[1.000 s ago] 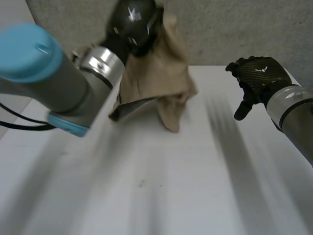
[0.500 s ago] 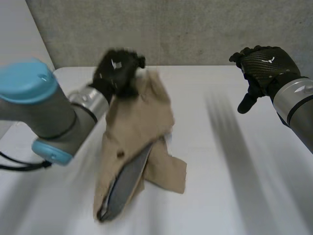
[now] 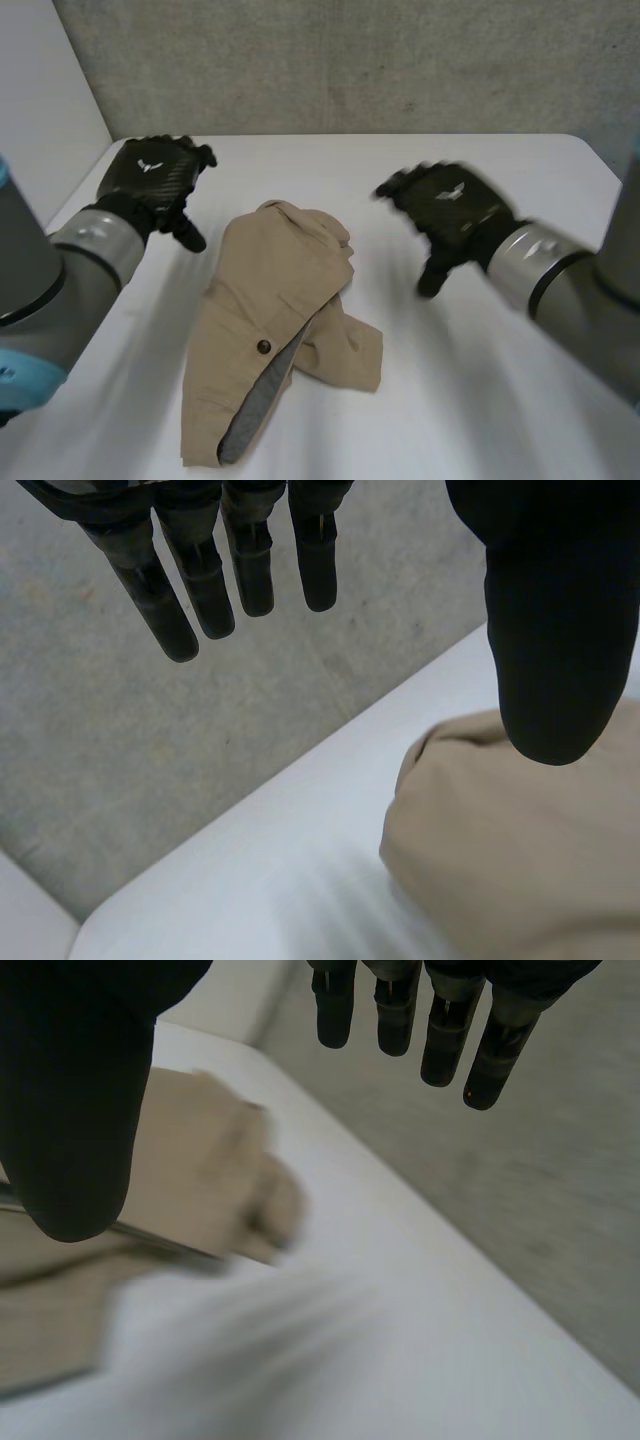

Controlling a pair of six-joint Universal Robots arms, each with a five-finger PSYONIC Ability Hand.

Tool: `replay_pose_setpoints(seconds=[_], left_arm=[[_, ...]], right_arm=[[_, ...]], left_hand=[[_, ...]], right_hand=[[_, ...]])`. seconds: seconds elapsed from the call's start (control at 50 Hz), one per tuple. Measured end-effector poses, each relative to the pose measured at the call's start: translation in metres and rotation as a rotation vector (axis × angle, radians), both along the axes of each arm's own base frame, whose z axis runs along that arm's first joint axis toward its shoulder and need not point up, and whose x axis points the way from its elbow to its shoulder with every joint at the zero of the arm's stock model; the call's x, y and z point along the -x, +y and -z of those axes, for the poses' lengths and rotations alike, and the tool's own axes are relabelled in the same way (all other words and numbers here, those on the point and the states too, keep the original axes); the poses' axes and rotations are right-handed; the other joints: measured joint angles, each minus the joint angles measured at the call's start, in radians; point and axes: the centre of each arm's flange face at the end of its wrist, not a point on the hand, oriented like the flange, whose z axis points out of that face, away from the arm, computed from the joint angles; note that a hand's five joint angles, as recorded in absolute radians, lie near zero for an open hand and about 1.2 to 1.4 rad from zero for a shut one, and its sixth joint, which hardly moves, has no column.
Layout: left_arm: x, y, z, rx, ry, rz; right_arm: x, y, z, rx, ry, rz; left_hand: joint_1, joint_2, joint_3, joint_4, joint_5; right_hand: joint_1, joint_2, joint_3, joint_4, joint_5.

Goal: Fold the shorts.

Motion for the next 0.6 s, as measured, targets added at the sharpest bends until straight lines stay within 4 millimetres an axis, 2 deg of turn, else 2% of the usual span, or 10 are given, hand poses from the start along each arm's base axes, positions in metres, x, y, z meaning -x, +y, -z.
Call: replay_pose_setpoints(seconds=[0.08,0.16,0.28,0.46,0.6], left_arm=[[-0.015,-0.001,0.005,-0.015,-0.006,-0.044],[-0.033,-0.013,0.01,-0.029,-0.007,-0.107],[-0.045,-0.023,0.014,-0.042,0.002,-0.153],[-0.045,-0.025,0.014,-0.055,0.046,-0.161],[-0.044,-0.024,0.014,-0.066,0.074,-0.161]], right_arm=[[-0.017,0.027,0.016,-0.03,0.011,-0.155],[-0.037,0.054,0.036,-0.037,0.014,-0.31],[-0.06,0.08,0.059,-0.03,0.007,-0.451],[-0.085,0.107,0.09,-0.055,-0.007,-0.618],[-0.097,0.115,0.107,-0.053,-0.011,-0.68]], left_hand=[[0.0,0.0,0.0,-0.001,-0.001],[0.0,-0.005,0.0,-0.005,-0.006],[0.0,-0.01,0.0,-0.009,-0.006],[0.0,-0.01,0.0,-0.009,-0.006],[0.0,-0.01,0.0,-0.009,-0.006]], right_hand=[[0.0,0.0,0.0,0.0,0.0],[0.0,0.0,0.0,0.0,0.0],[0.0,0.0,0.0,0.0,0.0],[0.0,0.0,0.0,0.0,0.0],[0.01,0.004,0.005,0.0,0.0]])
